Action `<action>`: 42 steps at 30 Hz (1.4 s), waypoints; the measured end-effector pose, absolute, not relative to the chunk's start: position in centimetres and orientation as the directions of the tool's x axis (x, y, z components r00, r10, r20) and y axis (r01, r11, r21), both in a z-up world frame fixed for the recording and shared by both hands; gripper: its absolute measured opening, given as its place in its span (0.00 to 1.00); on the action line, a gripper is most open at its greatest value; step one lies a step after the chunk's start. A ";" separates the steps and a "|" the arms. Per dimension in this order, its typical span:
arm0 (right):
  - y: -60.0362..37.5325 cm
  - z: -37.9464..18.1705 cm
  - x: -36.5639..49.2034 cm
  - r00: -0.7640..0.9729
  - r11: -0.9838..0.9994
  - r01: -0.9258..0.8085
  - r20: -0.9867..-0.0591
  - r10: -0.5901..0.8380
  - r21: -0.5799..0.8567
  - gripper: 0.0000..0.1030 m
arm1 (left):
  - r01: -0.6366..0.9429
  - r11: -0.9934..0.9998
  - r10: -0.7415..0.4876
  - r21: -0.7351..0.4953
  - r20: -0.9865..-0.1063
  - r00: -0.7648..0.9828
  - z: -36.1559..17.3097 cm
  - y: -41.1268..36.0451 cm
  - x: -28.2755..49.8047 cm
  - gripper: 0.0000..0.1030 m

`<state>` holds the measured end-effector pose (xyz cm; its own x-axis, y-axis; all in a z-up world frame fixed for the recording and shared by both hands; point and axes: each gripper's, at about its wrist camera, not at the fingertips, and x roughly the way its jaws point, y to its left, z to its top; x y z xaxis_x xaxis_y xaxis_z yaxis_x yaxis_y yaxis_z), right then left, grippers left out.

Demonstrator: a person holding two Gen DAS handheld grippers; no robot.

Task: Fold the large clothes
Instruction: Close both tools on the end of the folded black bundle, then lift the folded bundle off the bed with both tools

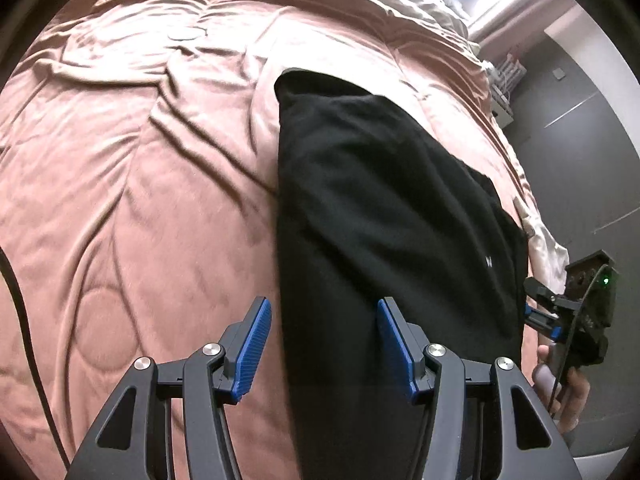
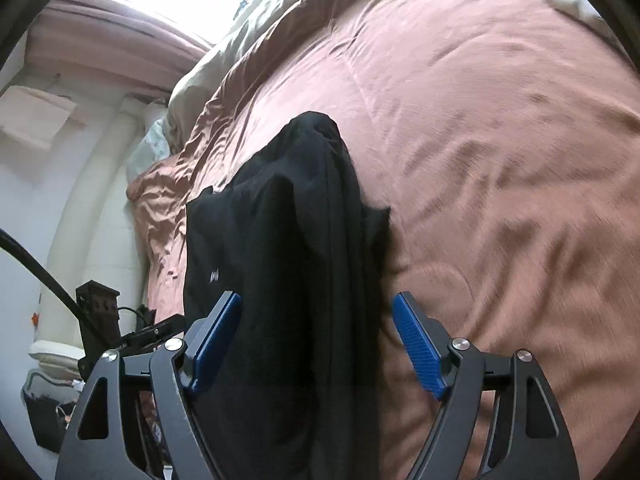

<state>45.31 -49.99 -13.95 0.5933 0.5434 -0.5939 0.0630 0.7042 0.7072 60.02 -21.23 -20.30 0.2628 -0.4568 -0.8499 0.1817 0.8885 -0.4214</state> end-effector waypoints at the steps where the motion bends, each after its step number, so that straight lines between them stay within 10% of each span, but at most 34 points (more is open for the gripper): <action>1: -50.0 -14.2 45.9 0.588 0.710 0.061 -0.600 0.543 0.702 0.75 | 0.181 0.887 -0.460 -0.424 -0.849 0.262 -20.4 -21.3 60.5 0.55; 32: -50.9 -18.4 52.2 0.516 0.550 0.003 -0.472 0.715 0.835 0.75 | 0.184 0.876 -0.481 -0.445 -0.834 0.270 -21.8 -22.1 62.8 0.51; 42: -49.8 -17.4 52.7 0.534 0.624 -0.041 -0.511 0.674 0.781 0.19 | 0.194 0.895 -0.444 -0.402 -0.841 0.310 -20.8 -22.8 62.3 0.31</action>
